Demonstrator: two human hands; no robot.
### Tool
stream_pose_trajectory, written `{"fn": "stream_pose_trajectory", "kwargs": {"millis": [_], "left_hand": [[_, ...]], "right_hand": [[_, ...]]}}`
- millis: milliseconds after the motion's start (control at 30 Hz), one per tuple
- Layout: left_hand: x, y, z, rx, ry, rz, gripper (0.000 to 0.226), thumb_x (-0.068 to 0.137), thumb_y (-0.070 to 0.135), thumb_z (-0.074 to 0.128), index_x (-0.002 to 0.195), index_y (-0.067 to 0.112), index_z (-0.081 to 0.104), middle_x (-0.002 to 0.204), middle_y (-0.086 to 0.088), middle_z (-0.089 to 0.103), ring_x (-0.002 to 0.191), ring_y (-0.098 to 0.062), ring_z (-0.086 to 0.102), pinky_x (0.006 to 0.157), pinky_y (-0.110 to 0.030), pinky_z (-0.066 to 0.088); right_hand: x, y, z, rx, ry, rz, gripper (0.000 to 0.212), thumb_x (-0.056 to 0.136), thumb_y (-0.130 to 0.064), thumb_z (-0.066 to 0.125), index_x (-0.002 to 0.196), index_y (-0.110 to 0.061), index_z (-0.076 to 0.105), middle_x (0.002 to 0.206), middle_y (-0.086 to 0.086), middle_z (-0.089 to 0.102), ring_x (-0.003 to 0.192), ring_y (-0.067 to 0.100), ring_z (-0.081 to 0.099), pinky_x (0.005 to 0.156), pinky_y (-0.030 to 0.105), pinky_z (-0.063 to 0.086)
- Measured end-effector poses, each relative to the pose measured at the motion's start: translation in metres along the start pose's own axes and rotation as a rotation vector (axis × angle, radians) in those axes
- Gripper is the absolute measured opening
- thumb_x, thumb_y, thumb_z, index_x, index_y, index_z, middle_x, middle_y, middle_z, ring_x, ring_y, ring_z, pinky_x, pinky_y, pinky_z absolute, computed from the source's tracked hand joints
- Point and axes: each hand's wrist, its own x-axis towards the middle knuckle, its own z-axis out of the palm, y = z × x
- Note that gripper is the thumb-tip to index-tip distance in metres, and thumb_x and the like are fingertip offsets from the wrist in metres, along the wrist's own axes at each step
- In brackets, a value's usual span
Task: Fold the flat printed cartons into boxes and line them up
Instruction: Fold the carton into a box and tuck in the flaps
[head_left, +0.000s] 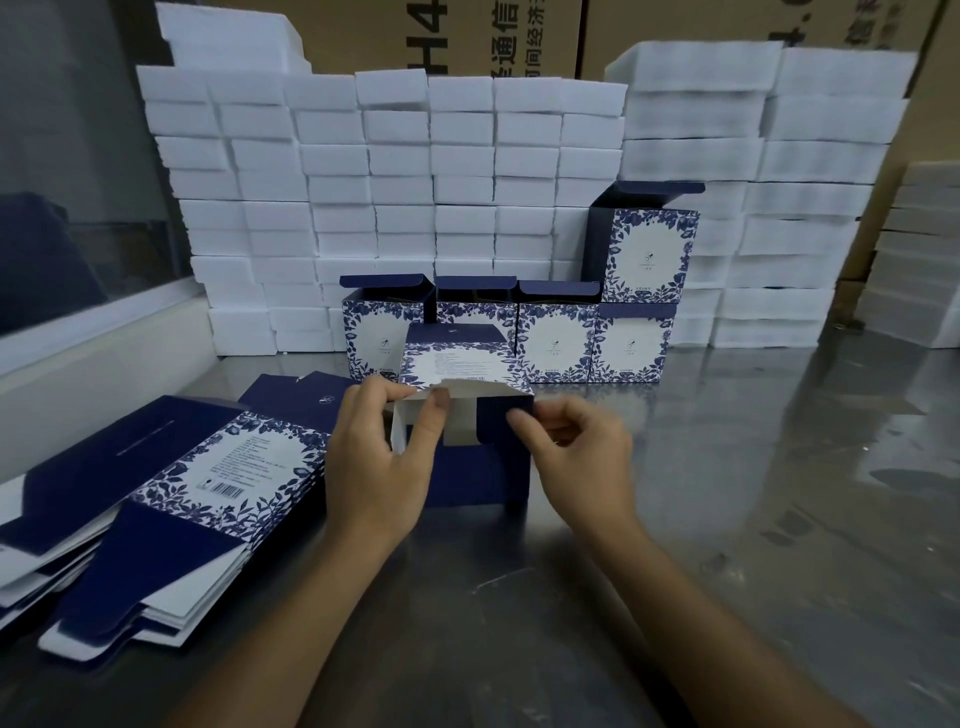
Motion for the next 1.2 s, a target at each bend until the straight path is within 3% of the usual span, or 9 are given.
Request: {"fn": "stream_pose_trajectory", "kwargs": {"millis": [233,433,600,800,933,1000,1100,1133,1200], "left_hand": [[0.000,0.000,-0.001,0.029,0.010,0.001,0.053,0.081,0.070,0.047,0.091,0.020,0.058,0.092,0.005,0.061,0.082,-0.008,0.057,0.067,-0.034,0.047],[0.001,0.000,-0.002,0.039,0.022,0.001,0.052,0.080,0.070,0.048,0.089,0.020,0.059,0.092,0.006,0.061,0.082,-0.005,0.056,0.067,-0.031,0.046],[0.001,0.000,-0.002,0.063,0.018,0.009,0.052,0.080,0.069,0.048,0.088,0.019,0.060,0.090,0.005,0.060,0.080,-0.006,0.055,0.066,-0.030,0.043],[0.001,-0.001,-0.001,0.093,0.010,0.026,0.047,0.082,0.067,0.050,0.089,0.021,0.060,0.089,0.007,0.058,0.080,-0.002,0.054,0.062,-0.021,0.038],[0.001,-0.002,-0.001,0.087,0.009,0.031,0.044,0.083,0.064,0.052,0.090,0.021,0.060,0.089,0.006,0.056,0.078,-0.003,0.054,0.062,-0.025,0.039],[0.001,-0.002,0.000,0.080,0.004,0.034,0.044,0.083,0.064,0.052,0.090,0.021,0.060,0.090,0.007,0.055,0.079,-0.003,0.054,0.063,-0.028,0.041],[-0.001,-0.002,0.001,0.067,-0.037,0.061,0.042,0.084,0.062,0.052,0.094,0.022,0.060,0.093,0.009,0.054,0.084,0.000,0.053,0.065,-0.022,0.040],[-0.001,-0.001,0.002,0.057,-0.064,0.070,0.041,0.085,0.062,0.052,0.096,0.023,0.059,0.095,0.010,0.054,0.086,0.001,0.053,0.066,-0.019,0.039],[-0.003,0.000,0.002,0.007,-0.120,0.086,0.042,0.087,0.062,0.044,0.100,0.024,0.058,0.097,0.010,0.054,0.089,0.001,0.053,0.069,-0.014,0.038]], "right_hand": [[0.000,0.008,-0.001,-0.135,-0.043,-0.004,0.020,0.087,-0.026,0.078,0.074,-0.013,0.072,0.065,-0.004,0.068,0.061,0.009,0.061,0.062,0.027,0.052],[0.000,0.017,0.002,-0.226,-0.144,0.053,0.014,0.085,-0.031,0.080,0.079,-0.020,0.074,0.066,-0.012,0.067,0.066,0.005,0.064,0.065,0.025,0.053],[0.001,0.023,0.002,-0.356,-0.195,0.072,0.022,0.085,-0.026,0.079,0.069,-0.026,0.063,0.062,-0.015,0.061,0.066,0.010,0.061,0.062,0.022,0.042],[-0.002,0.024,0.001,-0.364,-0.274,0.095,0.020,0.081,-0.020,0.082,0.076,-0.026,0.063,0.066,-0.013,0.063,0.073,0.014,0.065,0.070,0.027,0.053],[-0.001,0.025,-0.001,-0.377,-0.289,0.097,0.019,0.082,-0.020,0.081,0.087,-0.027,0.063,0.067,-0.013,0.064,0.073,0.011,0.064,0.074,0.028,0.053],[-0.003,0.025,0.000,-0.354,-0.286,0.093,0.034,0.085,-0.026,0.078,0.115,-0.028,0.061,0.079,-0.011,0.068,0.082,0.011,0.066,0.080,0.036,0.056],[-0.008,0.018,0.005,-0.108,-0.253,0.000,0.074,0.090,-0.043,0.070,0.150,-0.043,0.027,0.130,-0.011,0.057,0.115,0.009,0.059,0.092,0.033,0.054],[-0.009,0.014,0.007,-0.050,-0.219,-0.060,0.072,0.091,-0.050,0.064,0.150,-0.047,0.023,0.140,-0.015,0.047,0.124,0.002,0.051,0.096,0.023,0.050],[-0.009,0.007,0.008,-0.037,-0.126,-0.161,0.052,0.093,-0.056,0.053,0.142,-0.044,0.039,0.142,-0.017,0.041,0.130,-0.006,0.041,0.099,0.011,0.040]]}}
